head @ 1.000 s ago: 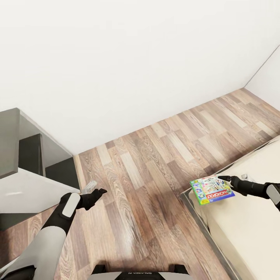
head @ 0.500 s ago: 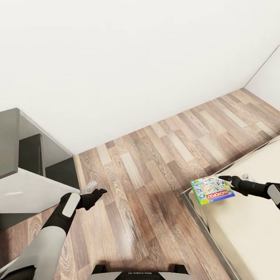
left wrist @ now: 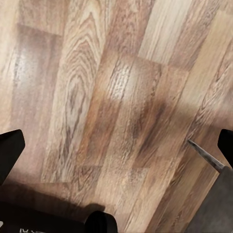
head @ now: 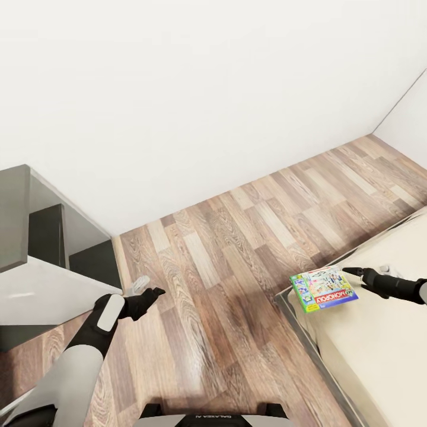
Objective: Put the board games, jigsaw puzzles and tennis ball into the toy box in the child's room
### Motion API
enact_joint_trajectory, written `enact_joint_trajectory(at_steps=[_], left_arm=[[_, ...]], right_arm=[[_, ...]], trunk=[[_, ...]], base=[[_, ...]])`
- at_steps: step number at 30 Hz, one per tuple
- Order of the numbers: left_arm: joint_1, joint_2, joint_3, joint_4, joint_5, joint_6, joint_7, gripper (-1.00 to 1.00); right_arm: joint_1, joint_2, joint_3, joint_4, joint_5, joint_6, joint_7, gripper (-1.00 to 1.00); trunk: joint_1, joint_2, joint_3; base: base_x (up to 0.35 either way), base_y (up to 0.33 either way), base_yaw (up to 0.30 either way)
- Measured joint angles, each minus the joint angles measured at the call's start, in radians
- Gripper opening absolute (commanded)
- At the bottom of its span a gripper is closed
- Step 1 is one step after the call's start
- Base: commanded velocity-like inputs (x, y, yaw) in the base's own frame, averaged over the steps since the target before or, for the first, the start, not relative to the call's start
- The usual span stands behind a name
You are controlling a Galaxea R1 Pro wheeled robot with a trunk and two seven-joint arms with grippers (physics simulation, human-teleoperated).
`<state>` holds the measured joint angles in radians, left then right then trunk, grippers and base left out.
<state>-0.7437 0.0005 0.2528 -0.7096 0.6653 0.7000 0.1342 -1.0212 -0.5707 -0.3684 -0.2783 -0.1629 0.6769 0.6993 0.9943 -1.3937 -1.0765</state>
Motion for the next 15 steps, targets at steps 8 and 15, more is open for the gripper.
enact_joint_trajectory(at_steps=[8, 15], left_arm=[[0.0, -0.009, -0.002, 0.004, -0.001, -0.019, -0.001, 1.0], [0.0, -0.012, -0.003, 0.007, -0.001, -0.027, -0.002, 1.0]], right_arm=[[0.0, -0.023, -0.002, -0.001, -0.002, -0.013, 0.0, 1.0], [0.001, -0.042, -0.004, -0.001, -0.006, -0.017, 0.001, 1.0]], trunk=[[0.0, 0.0, 0.0], [0.0, 0.0, 0.0]], base=[[0.0, 0.0, 0.0], [0.0, 0.0, 0.0]])
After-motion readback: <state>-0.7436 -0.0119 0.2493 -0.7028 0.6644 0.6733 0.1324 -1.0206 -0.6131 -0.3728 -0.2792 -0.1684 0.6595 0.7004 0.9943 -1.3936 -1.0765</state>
